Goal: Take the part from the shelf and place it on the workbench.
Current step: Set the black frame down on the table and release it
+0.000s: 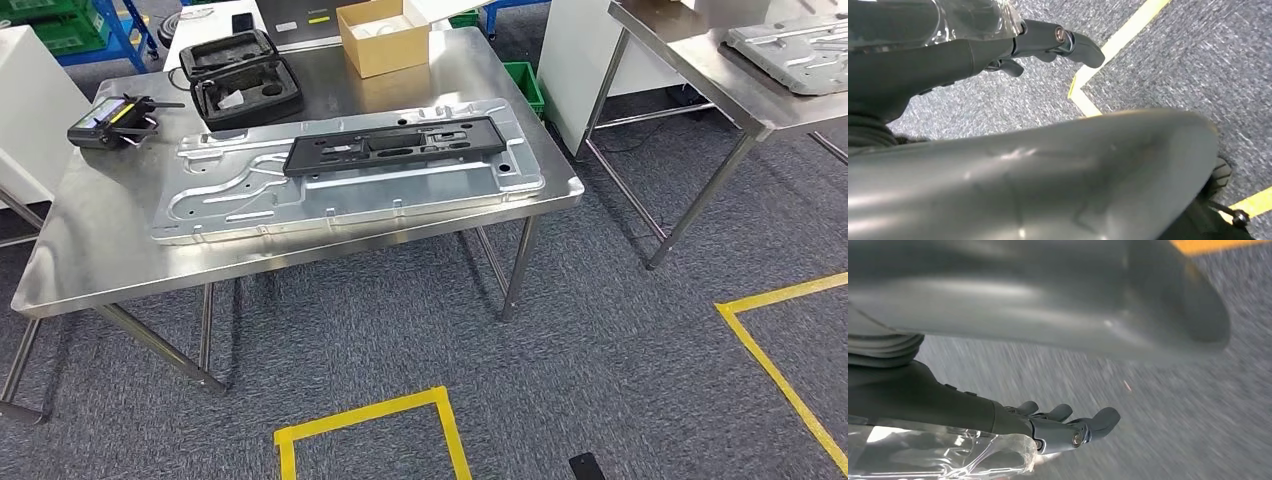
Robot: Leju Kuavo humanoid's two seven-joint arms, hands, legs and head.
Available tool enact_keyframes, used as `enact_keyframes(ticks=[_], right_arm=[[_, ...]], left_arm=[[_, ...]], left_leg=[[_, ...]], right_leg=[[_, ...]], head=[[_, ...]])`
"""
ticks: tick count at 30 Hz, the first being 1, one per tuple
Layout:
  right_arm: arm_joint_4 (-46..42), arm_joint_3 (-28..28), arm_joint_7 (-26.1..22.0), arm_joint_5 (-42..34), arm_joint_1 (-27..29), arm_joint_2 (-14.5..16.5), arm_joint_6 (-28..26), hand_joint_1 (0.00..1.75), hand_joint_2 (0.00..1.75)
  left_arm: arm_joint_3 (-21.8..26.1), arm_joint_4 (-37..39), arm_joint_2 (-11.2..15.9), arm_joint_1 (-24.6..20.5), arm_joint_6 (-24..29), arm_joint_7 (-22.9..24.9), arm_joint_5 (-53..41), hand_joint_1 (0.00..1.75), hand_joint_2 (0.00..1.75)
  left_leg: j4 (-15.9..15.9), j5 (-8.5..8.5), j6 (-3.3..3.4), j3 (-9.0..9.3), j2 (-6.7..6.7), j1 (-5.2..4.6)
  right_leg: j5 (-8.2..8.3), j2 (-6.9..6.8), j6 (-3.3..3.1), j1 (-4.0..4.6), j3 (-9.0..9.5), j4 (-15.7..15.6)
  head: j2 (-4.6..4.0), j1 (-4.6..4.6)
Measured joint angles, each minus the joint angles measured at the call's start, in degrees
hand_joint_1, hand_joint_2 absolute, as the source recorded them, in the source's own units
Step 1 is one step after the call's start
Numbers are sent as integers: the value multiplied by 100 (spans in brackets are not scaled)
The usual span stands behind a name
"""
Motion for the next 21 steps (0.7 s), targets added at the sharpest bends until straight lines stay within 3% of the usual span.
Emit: enact_keyframes(ticks=[1, 2, 4, 5, 7, 9, 10, 11, 12, 14, 16, 19, 21], right_arm=[[94, -108, 20, -103, -27, 49, 26, 0, 0], [176, -213, 40, -190, -51, 92, 37, 0, 0], [310, -406, 81, -324, -87, 161, 36, 0, 0], [369, -491, 103, -373, -96, 191, 32, 0, 0], [475, -627, 132, -420, -109, 236, 24, 0, 0], [571, -759, 154, -438, -130, 271, 23, 0, 0], [615, -830, 168, -451, -142, 284, 23, 0, 0], [659, -903, 186, -468, -152, 297, 25, 0, 0], [699, -972, 210, -491, -160, 311, 31, 0, 0], [764, -1097, 262, -538, -185, 338, 52, 0, 0], [815, -1201, 300, -567, -228, 369, 74, 0, 0], [891, -1336, 333, -559, -258, 424, 84, 0, 0], [935, -1414, 358, -536, -268, 455, 84, 0, 0]], left_arm=[[0, 0, 3, -17, 1, 4, -2, 0, 0], [0, 0, 7, -29, 1, 8, -2, 0, 0], [0, 0, 11, -27, 1, 20, -2, 0, 0], [0, 0, 13, -25, 0, 26, -3, 0, 0], [0, 0, 13, -27, -1, 28, -4, 0, 0], [0, 0, 14, -28, -1, 28, -5, 0, 0], [0, 0, 15, -27, -1, 29, -5, 0, 0], [0, 0, 16, -25, -1, 30, -5, 0, 0], [0, 0, 18, -24, 1, 32, -4, 0, 0], [0, 0, 21, -23, 4, 34, -3, 0, 0], [0, 0, 22, -27, 7, 34, -2, 0, 0], [0, 0, 31, -25, 8, 33, 3, 0, 0], [-1, 0, 43, -1, 8, 34, 12, 0, 0]], left_leg=[[-282, 18, 32, 165, -9, -14], [-379, 7, 57, 205, -14, -33], [-386, 69, 119, 155, -9, -28], [-393, 108, 161, 125, -4, -19], [-410, 201, 240, 42, 7, 0], [-400, 282, 276, -73, 13, -21], [-392, 320, 283, -131, 16, -34], [-379, 355, 286, -189, 19, -48], [-360, 383, 286, -240, 19, -58], [-306, 421, 271, -325, 17, -73], [-259, 457, 227, -375, 22, -84], [-224, 519, 138, -421, 29, -78], [-10, 317, 66, -534, 12, -58]], right_leg=[[31, 0, 30, 2, -6, -5], [63, -1, 63, 1, -10, -13], [94, -1, 129, -2, -19, -14], [19, -2, 154, -1, -57, 53], [-414, -5, 176, -3, -256, 547], [-927, -7, 185, 1, -547, 1383], [-1039, -7, 186, 4, -621, 1683], [-1015, -7, 180, 8, -586, 1770], [-880, -8, 166, 11, -423, 1602], [-568, -11, 108, 36, 165, 730], [-461, -17, 49, 80, 593, 24], [-414, -25, -18, 87, 616, -133], [-323, -36, -85, 47, 540, -160]], head=[[0, 1], [0, 2], [0, 0], [0, 1], [0, 5], [0, 9], [0, 9], [0, 9], [0, 9], [0, 9], [0, 4], [0, 5], [0, 1]])
